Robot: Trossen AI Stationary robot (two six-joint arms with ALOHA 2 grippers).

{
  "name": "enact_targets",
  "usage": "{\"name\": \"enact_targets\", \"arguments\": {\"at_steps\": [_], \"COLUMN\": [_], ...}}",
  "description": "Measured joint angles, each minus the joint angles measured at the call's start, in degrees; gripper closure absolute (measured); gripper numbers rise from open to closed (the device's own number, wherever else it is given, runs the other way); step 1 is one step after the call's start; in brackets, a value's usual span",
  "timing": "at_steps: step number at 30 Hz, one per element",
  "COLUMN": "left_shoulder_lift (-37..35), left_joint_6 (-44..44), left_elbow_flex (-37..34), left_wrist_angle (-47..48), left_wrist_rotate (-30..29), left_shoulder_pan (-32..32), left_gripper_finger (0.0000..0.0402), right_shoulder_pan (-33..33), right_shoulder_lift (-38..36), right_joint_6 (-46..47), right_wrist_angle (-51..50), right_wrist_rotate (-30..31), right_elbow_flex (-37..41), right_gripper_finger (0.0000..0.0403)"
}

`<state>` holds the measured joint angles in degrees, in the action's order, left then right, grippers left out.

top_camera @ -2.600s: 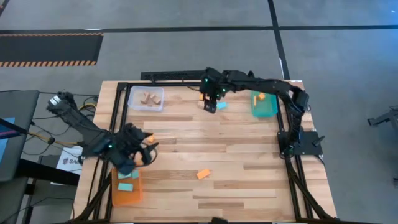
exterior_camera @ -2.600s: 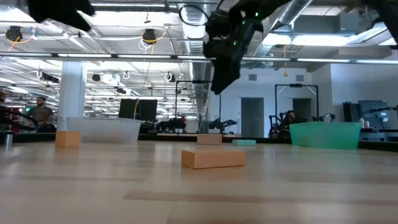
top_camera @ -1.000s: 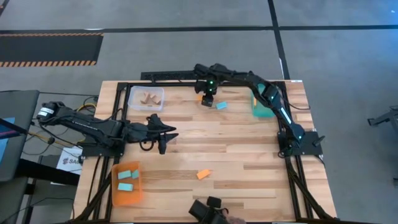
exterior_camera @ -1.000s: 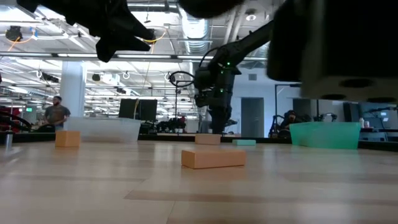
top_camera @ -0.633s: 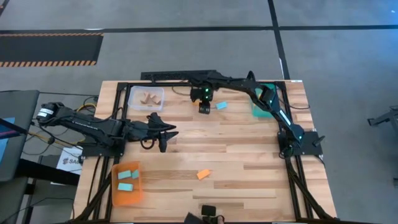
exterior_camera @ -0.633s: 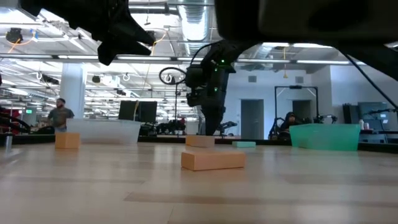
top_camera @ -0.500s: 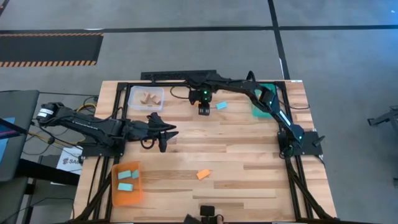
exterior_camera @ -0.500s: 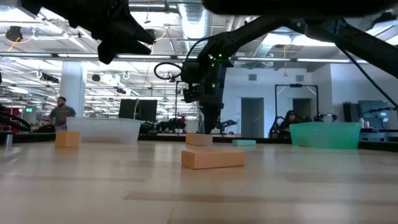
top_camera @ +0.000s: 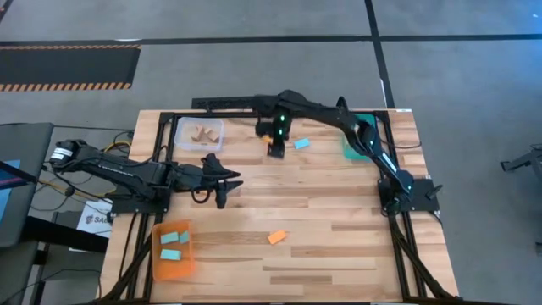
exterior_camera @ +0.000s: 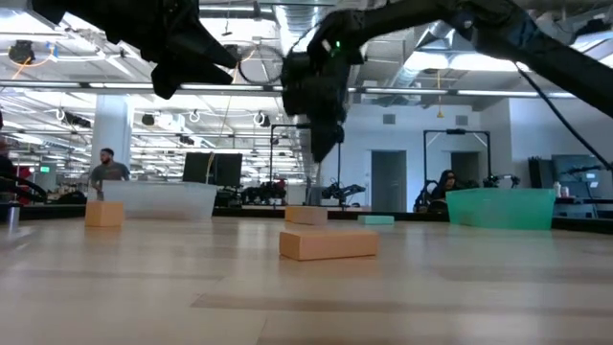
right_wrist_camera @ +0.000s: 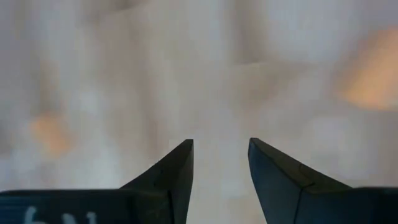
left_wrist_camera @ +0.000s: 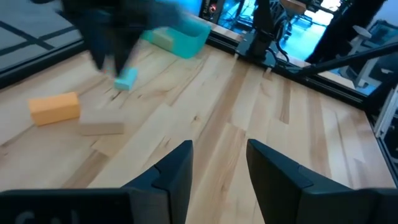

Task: Sort & place blocks by color
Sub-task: Put the orange block into the light blue bin

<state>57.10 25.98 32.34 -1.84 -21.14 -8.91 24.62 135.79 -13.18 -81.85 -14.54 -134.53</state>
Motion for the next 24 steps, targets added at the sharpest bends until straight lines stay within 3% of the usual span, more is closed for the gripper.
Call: {"name": "enact_targets", "arguments": {"at_steps": [3, 5, 9, 17, 20, 24], "left_shoulder_lift": [-0.5, -1.8, -5.9, -11.9, -12.1, -12.1], "left_joint_6": [-1.1, -1.5, -1.4, -5.5, -6.3, -6.3], "left_elbow_flex": [0.0, 0.0, 0.0, 0.0, 0.0, 0.0], "left_wrist_angle": [1.2, 3.4, 10.2, 14.9, 15.1, 15.4], "left_wrist_rotate": [1.1, 1.4, 1.1, -0.8, 0.8, 3.7], "left_shoulder_pan": [0.0, 0.0, 0.0, 0.0, 0.0, 0.0], "left_gripper_finger": [0.0265, 0.0265, 0.0265, 0.0265, 0.0265, 0.0265], "right_shoulder_pan": [-4.6, -8.7, -17.6, -32.5, -34.8, -36.9], "right_shoulder_lift": [-3.0, -5.5, -14.5, -31.2, -32.9, -30.9], "right_joint_6": [0.2, 0.4, 5.3, 16.3, 17.6, 12.5], "right_wrist_angle": [-2.1, -0.4, 14.1, 52.7, 60.9, 62.9], "right_wrist_rotate": [-7.3, -8.3, -8.3, 2.2, 3.3, 3.6], "right_elbow_flex": [3.6, 7.8, 21.4, 52.4, 57.9, 60.1], "right_gripper_finger": [0.0227, 0.0227, 0.0227, 0.0227, 0.0227, 0.0225]}}
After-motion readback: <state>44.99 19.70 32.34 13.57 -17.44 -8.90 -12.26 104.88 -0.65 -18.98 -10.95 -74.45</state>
